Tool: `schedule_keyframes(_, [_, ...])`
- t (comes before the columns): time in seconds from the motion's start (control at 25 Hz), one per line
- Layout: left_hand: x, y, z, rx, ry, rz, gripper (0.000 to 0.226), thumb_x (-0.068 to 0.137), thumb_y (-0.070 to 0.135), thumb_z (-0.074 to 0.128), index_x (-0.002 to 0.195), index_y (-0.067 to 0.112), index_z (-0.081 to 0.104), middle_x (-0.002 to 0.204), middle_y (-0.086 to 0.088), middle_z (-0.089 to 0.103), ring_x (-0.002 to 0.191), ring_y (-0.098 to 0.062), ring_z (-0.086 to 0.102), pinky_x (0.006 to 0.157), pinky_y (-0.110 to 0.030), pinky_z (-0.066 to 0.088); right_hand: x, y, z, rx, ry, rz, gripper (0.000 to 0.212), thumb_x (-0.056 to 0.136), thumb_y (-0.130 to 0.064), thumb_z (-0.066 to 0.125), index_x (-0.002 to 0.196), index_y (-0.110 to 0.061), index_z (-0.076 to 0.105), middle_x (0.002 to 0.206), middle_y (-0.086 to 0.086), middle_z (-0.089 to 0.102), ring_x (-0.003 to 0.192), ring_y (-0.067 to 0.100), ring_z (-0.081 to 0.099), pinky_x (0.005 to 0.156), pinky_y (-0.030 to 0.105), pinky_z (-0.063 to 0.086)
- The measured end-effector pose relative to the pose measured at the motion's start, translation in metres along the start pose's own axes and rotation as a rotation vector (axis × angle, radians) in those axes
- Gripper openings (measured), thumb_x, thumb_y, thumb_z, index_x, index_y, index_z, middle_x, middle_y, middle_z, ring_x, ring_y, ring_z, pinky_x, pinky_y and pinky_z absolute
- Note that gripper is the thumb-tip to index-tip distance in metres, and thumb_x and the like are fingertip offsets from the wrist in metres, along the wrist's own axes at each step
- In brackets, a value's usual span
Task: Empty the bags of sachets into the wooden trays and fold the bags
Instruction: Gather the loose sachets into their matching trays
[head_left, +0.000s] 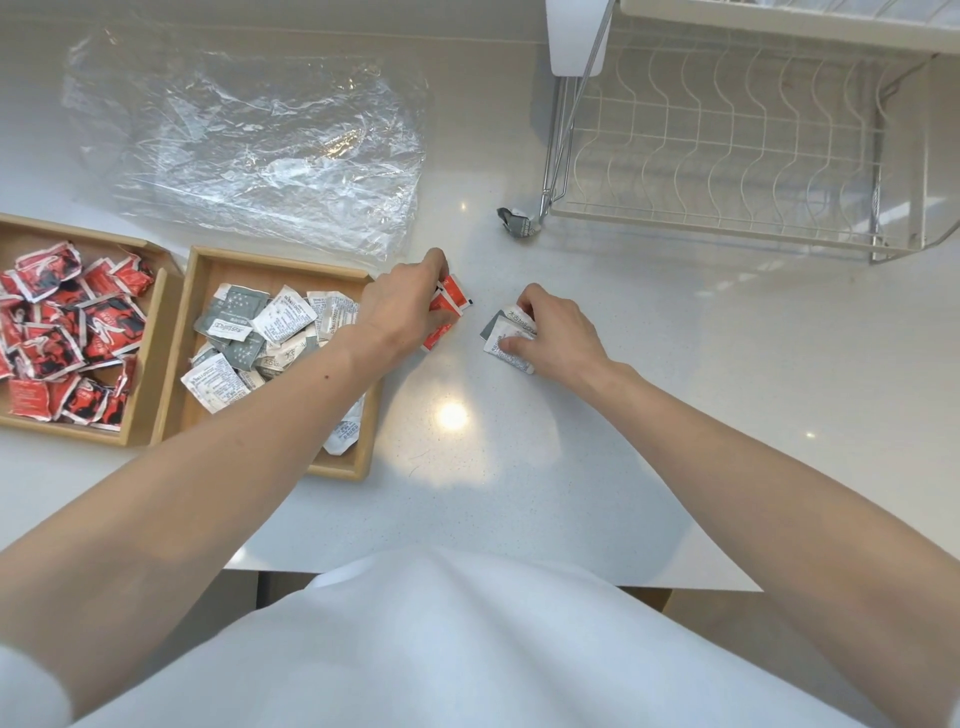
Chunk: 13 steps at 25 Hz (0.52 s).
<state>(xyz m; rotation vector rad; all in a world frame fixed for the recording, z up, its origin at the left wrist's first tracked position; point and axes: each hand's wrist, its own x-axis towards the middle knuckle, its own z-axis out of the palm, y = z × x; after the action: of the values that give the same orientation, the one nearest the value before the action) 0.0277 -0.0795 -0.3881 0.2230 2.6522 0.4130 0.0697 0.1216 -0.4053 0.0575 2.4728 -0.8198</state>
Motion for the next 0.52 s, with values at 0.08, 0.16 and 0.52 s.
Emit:
schedule_keyframes(0.08, [-0.004,0.000,0.000,-0.036,-0.034,0.005,0.042,0.083,0.032,0.074,0.115,0.016,0.052,0.095,-0.006,0.064,0.083,-0.033,0.060,0.065,-0.037,0.046,-0.002,0.000,-0.004,0.071,0.032,-0.003,0.041,0.082,-0.031,0.072,0.111,-0.017,0.047,0.096,0.003,0.062,0.087,0.028,0.059,0.070,0.040,0.048])
schedule_keyframes(0.16, [-0.011,-0.001,0.000,-0.143,-0.024,-0.002,0.036,0.080,0.034,0.076,0.109,0.018,0.061,0.089,-0.004,0.066,0.081,-0.030,0.063,0.065,-0.037,0.049,0.001,-0.003,-0.013,0.057,0.079,-0.017,0.048,0.084,-0.032,0.069,0.124,-0.018,0.045,0.100,0.005,0.061,0.091,0.028,0.058,0.077,0.042,0.049])
schedule_keyframes(0.52, [-0.071,-0.012,-0.007,-0.586,0.192,-0.181,0.027,0.075,0.034,0.081,0.093,0.019,0.069,0.081,0.002,0.068,0.074,-0.013,0.062,0.067,-0.025,0.049,0.061,-0.047,-0.050,-0.433,0.088,-0.094,0.070,0.092,-0.013,0.062,0.148,-0.001,0.021,0.123,0.024,0.055,0.109,0.045,0.056,0.076,0.043,0.042])
